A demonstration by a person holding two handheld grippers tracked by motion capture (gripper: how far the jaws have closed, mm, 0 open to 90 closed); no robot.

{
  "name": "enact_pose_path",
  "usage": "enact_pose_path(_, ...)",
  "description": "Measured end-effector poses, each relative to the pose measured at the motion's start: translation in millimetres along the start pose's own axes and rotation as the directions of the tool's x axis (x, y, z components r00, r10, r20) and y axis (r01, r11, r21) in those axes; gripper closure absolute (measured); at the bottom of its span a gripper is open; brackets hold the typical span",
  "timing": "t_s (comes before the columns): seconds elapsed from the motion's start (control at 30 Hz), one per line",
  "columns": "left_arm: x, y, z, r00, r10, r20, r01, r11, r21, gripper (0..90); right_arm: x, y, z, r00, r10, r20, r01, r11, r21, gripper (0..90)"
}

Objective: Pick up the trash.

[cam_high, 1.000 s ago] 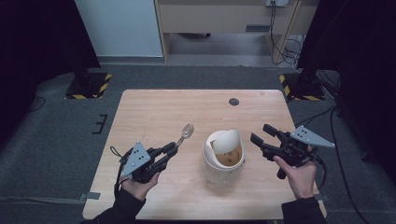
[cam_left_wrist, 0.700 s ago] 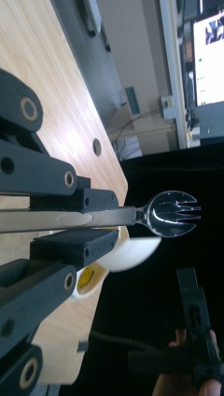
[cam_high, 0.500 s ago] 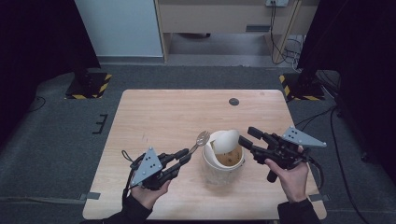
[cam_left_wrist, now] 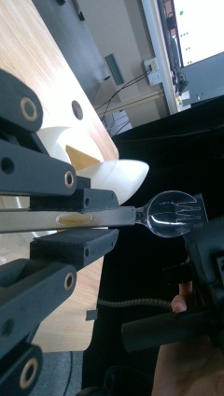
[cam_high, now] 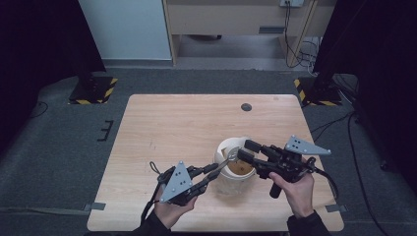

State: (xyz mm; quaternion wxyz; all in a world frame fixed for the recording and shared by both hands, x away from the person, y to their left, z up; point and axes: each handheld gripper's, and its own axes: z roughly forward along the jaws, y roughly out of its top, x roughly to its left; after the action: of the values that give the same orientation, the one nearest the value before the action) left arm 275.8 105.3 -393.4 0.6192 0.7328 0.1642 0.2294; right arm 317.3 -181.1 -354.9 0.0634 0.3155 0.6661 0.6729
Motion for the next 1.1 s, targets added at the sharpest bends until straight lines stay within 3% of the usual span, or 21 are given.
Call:
enact_pose_path(0.2,-3.1,0.4,0.1,1.0,0.005,-0.005,-0.006,0.9998,-0.021,79.5,3.0,-6.5,8.5,0.9973,0.054,-0.05,-0.052,0.998,0.039,60.1)
enact_pose_path(0.33,-4.4,-1.3,1.4,1.0,0.003,-0.001,-0.003,0.9999,-0.013,79.4,4.5,-9.5,10.9,0.9953,0.071,-0.066,-0.067,0.996,0.055,74.3)
enact_pose_path(0.4,-4.0,-3.1,1.9,0.9999,-0.017,0.005,0.017,0.9997,-0.019,79.6,5.6,-9.2,9.8,0.9932,0.078,-0.086,-0.074,0.996,0.052,82.4)
enact_pose_path(0.57,0.2,-4.1,-3.7,0.998,-0.062,0.007,0.063,0.9977,-0.027,79.1,5.9,-6.1,6.0,0.9901,0.091,-0.107,-0.087,0.995,0.039,83.2)
enact_pose_path(0.77,13.4,-11.0,-19.4,0.9936,-0.104,-0.044,0.104,0.9946,-0.006,73.8,4.5,4.9,-9.9,0.9934,0.064,-0.095,-0.066,0.998,-0.018,83.2)
enact_pose_path(0.87,30.4,-28.1,-37.6,0.9834,-0.145,-0.11,0.15,0.9877,0.044,72.1,2.8,12.0,-20.7,0.9956,0.05,-0.079,-0.054,0.997,-0.049,83.1)
enact_pose_path(0.9,30.4,-28.1,-37.6,0.9834,-0.145,-0.11,0.15,0.9877,0.044,72.0,2.8,12.0,-20.7,0.9956,0.05,-0.079,-0.054,0.997,-0.049,83.1)
enact_pose_path(0.93,41.8,-37.5,-45.9,0.9734,-0.175,-0.148,0.186,0.9802,0.067,71.9,1.7,16.3,-27.6,0.9969,0.043,-0.067,-0.047,0.996,-0.071,83.1)
enact_pose_path(0.97,41.8,-37.5,-45.9,0.9734,-0.175,-0.148,0.186,0.9802,0.067,71.4,1.7,16.3,-27.6,0.9969,0.043,-0.067,-0.047,0.996,-0.071,83.1)
enact_pose_path(1.0,52.2,-45.8,-54.2,0.963,-0.193,-0.188,0.212,0.9729,0.091,70.7,1.1,20.2,-34.2,0.9982,0.032,-0.051,-0.037,0.996,-0.087,83.1)
enact_pose_path(1.1,65.4,-58.6,-67.6,0.9476,-0.21,-0.241,0.245,0.9608,0.129,68.9,-0.2,25.1,-42.9,0.9992,0.02,-0.034,-0.024,0.994,-0.109,83.2)
